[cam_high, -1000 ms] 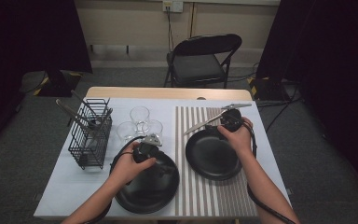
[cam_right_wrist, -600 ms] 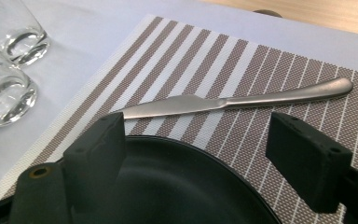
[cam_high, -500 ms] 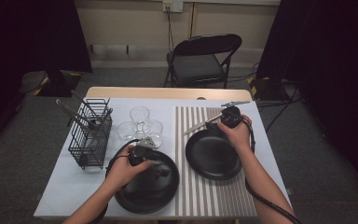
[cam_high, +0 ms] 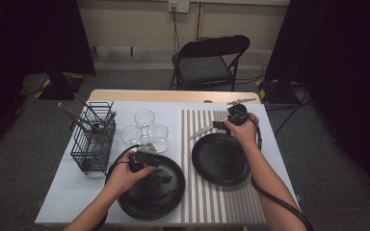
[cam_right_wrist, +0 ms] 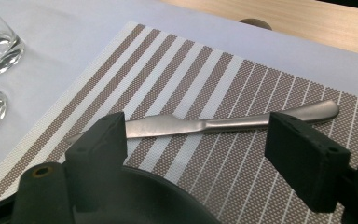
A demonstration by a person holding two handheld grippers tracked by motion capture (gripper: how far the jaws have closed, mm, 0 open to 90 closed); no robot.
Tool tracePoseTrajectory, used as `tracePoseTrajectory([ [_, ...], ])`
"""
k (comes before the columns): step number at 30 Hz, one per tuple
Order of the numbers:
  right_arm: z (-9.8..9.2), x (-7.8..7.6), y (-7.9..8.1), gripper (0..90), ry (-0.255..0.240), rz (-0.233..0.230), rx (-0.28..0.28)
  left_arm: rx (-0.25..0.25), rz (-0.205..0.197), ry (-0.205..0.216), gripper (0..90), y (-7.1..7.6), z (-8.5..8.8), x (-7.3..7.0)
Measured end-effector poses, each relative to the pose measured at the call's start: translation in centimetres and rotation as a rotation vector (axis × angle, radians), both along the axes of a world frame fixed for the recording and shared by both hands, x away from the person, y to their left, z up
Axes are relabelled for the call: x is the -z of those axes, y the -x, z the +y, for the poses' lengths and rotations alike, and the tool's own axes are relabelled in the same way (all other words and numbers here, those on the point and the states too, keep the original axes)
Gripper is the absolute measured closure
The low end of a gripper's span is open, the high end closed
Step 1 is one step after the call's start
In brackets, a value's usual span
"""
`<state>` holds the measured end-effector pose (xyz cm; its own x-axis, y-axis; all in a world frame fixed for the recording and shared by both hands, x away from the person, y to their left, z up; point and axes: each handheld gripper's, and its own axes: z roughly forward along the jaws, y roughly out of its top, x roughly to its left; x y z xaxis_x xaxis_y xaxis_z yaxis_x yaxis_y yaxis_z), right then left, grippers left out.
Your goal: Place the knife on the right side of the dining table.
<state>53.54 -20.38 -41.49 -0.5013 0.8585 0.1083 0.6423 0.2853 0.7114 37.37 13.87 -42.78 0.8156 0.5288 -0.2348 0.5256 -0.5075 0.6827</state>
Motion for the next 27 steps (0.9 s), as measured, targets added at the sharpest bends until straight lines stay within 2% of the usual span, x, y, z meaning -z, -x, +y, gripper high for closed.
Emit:
tracePoseTrajectory([
  [1, -0.1, 0.0, -0.2, 20.0, 0.003, 0.002, 0.003, -0.003, 0.003, 0.013, 19.0, 0.0, 0.1, 0.0],
  [4, -0.2, -0.1, -0.7, 22.3, 0.009, -0.016, 0.014, -0.001, 0.004, -0.006, 18.9, 0.1, 0.3, -0.1],
  [9, -0.3, 0.1, -1.4, 23.2, 0.003, -0.006, 0.029, -0.012, 0.002, -0.007, 19.0, 0.3, 0.5, 0.0],
  [13, -0.4, 0.4, -2.1, 27.8, 0.008, -0.002, 0.025, -0.011, 0.011, 0.008, 19.1, 0.4, 0.4, 0.2],
  [21, -0.4, 0.8, -3.0, 39.5, -0.002, 0.018, 0.027, -0.020, 0.010, 0.000, 19.1, 0.5, 0.7, 0.0],
  [27, -0.3, 1.1, -4.0, 42.8, 0.005, 0.019, 0.030, -0.022, 0.022, 0.006, 19.1, 0.5, 0.8, 0.1],
])
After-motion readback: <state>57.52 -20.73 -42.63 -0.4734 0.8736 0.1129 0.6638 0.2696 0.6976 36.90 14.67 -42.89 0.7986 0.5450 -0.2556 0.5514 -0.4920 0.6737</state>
